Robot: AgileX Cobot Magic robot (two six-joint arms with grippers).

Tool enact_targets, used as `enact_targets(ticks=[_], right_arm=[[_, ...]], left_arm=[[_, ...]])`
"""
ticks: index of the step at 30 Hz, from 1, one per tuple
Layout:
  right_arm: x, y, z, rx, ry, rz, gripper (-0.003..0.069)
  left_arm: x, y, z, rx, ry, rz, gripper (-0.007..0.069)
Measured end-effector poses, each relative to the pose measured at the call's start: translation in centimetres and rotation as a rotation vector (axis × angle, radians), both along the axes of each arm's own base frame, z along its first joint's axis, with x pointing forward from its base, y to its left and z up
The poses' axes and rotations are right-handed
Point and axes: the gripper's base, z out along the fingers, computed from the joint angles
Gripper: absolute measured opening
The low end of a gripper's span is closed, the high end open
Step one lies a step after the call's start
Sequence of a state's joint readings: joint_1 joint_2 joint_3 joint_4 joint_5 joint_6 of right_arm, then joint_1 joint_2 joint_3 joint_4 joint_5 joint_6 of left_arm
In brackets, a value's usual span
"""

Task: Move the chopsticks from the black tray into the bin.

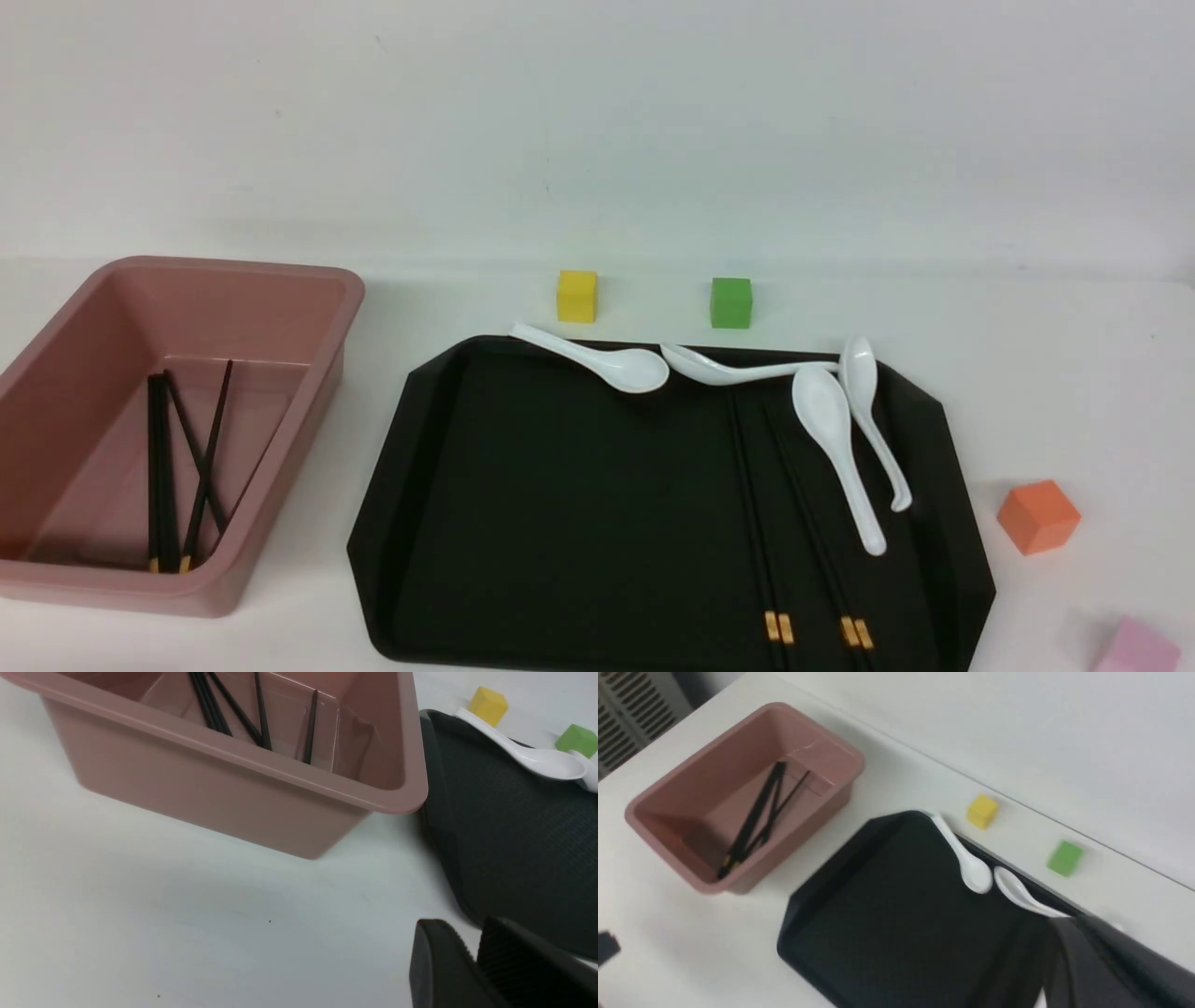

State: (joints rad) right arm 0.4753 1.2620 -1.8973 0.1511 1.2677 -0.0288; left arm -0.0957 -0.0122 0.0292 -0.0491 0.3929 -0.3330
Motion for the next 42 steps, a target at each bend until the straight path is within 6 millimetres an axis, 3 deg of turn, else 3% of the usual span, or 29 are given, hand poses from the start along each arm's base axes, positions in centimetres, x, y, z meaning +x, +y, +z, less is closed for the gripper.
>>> enact_targets(ticks=[2,3,6,10,13,14,16,19,29,42], right_arm=[[-3.8,-2.1,-0.3,0.001,-0.032,-0.012,0.0003],[-4.3,-2.4,-0.9,-0.009,-0.023,-0.015,0.0004],[-8.8,-4.9,-3.7,0.011,-0.07,-0.032,0.0004],[-11.7,-6.6,-9.4,0.149,-0.264,-0.066,0.0008],[-11.2,-6.2,-14.3,0.272,-0.32,-0.082,0.0008],[-11.1,-6.2,-14.8,0.269,-0.308,-0.081,0.0008],[-9.8,-5.7,-18.1,0.3,-0.305,-0.109,0.0012],[-9.0,-5.5,-19.8,0.319,-0.323,-0.132,0.0015],[-8.3,-5.3,-22.9,0.309,-0.305,-0.156,0.0025],[-8.5,-5.3,-23.8,0.271,-0.238,-0.145,0.0038]], left_arm=[[0.0,0.0,0.0,0.0,0.0,0.0,0.0145],[0.0,0.0,0.0,0.0,0.0,0.0,0.0145],[0.0,0.0,0.0,0.0,0.0,0.0,0.0145],[0.0,0.0,0.0,0.0,-0.001,0.0,0.0149],[0.0,0.0,0.0,0.0,-0.001,0.0,0.0152],[0.0,0.0,0.0,0.0,-0.001,0.0,0.0152],[0.0,0.0,0.0,0.0,-0.001,0.0,0.0152],[0.0,0.0,0.0,0.0,-0.001,0.0,0.0152],[0.0,0.0,0.0,0.0,-0.001,0.0,0.0157],[0.0,0.0,0.0,0.0,-0.001,0.0,0.0174]])
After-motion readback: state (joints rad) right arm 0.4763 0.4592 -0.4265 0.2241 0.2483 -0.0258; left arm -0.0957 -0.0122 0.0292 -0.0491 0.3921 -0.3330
